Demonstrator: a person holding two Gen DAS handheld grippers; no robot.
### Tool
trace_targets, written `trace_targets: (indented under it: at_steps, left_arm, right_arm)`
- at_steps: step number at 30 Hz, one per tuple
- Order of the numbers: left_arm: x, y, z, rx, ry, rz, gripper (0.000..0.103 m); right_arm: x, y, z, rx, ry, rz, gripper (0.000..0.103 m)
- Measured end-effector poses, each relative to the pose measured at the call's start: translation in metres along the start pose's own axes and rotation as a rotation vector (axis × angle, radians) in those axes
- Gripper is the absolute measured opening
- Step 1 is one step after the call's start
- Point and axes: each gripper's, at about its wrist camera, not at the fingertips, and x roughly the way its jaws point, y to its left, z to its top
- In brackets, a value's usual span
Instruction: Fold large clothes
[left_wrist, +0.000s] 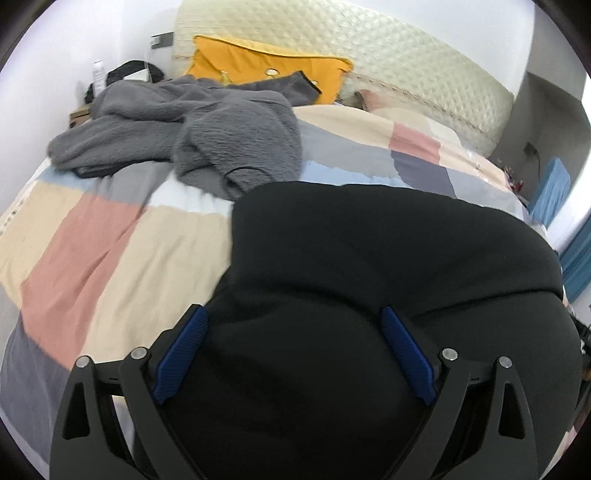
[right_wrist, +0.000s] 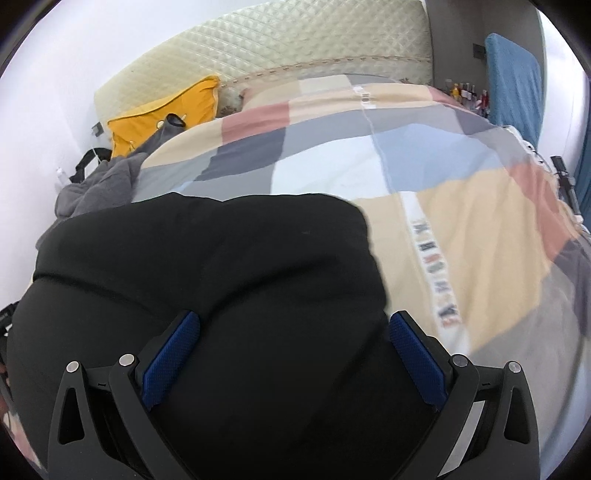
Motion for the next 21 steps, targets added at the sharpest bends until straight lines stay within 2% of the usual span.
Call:
trace_targets:
  at_steps: [6, 14, 16, 18, 21]
  left_arm:
    - [-0.031, -0.018, 0.012, 0.084, 0.02, 0.076, 0.097]
    - [-0.117, -0.057, 0.053, 0.116, -0.088, 0.033, 0.103]
    - [-0.135, -0.066, 0.055, 0.154, -0.081, 0.024, 0.103]
    - [-0.161, -0.074, 0.054, 0.188, -0.108, 0.033, 0.103]
    - [-0.192, -0.077, 0.051, 0.19, -0.129, 0.027, 0.103]
  right_arm:
    - [-0.051, 0.018, 0.017, -0.051, -0.062, -0.019, 0.102]
    - [-0.151, 0.065, 0.063, -0.092, -0.218, 0.019, 0.102]
    - [-0.175, 0.074, 0.067, -0.108, -0.239, 0.028, 0.103]
    - [-0.198, 0.081, 0.066, -0.12, -0.268, 0.041, 0.103]
    - [-0.234, 0.089, 0.06, -0.11, -0.314, 0.075, 0.103]
